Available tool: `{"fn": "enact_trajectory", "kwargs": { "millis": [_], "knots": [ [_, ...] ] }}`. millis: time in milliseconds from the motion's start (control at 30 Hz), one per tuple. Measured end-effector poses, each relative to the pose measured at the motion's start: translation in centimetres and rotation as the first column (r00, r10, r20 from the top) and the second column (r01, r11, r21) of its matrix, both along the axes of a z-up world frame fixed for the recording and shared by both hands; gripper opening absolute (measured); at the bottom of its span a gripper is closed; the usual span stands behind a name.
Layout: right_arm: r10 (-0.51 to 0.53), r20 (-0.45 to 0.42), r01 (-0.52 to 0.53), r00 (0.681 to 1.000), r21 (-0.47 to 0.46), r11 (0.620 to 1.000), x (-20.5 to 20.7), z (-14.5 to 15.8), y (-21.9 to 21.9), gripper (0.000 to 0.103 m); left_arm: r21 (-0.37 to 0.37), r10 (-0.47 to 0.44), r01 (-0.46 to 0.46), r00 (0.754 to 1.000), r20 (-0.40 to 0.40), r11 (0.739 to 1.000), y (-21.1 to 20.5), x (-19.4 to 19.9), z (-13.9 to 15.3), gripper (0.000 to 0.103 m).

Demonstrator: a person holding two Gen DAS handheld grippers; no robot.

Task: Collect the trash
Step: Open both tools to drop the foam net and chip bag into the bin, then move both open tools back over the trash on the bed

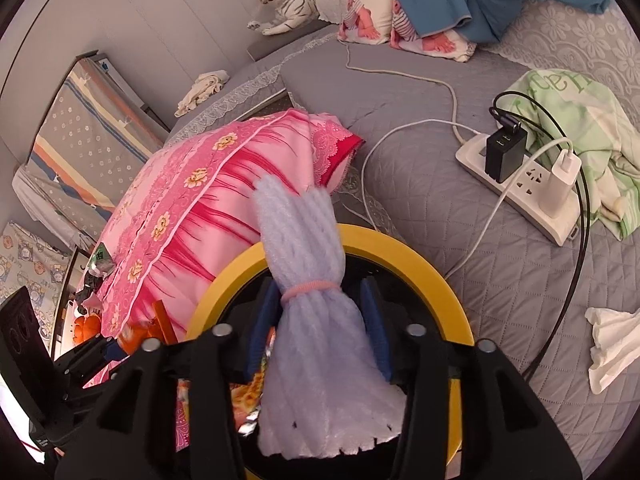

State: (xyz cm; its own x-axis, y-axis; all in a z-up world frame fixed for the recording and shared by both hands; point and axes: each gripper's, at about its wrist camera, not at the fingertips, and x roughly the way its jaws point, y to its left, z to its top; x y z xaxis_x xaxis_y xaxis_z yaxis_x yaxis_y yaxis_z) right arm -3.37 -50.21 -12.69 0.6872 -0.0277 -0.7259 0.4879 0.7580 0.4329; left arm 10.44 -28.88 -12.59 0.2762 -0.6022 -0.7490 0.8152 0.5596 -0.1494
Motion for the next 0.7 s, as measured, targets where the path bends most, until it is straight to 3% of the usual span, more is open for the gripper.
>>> {"fn": "enact_trajectory", "kwargs": {
  "millis": [67,200,467,700],
  "knots": [
    [-0.008,-0.005,0.008,1.0,-0.001,1.0,0.0,-0.1,-0.1,0.051,-0.011,0.021,-0.021,1.0,-0.011,1.0,0.4,0.3,-0.1,0.059],
    [-0.017,-0.007,0.018,1.0,0.005,1.0,0.0,-0.2,-0.3,0.055,-0.022,0.036,-0.037,0.999,-0.015,0.999,1.1,0.7,0.1,0.064],
    [0.0,0.012,0.0,1.0,-0.003,1.0,0.5,0.6,0.3,0.055,-0.061,0.094,-0.094,0.996,0.004,0.994,3.4,1.7,1.4,0.064],
    [0.069,0.062,-0.065,0.996,-0.051,0.997,2.3,3.2,2.8,0.055,-0.113,0.188,-0.182,0.981,0.045,0.977,7.6,2.9,3.7,0.064]
  ]
}}
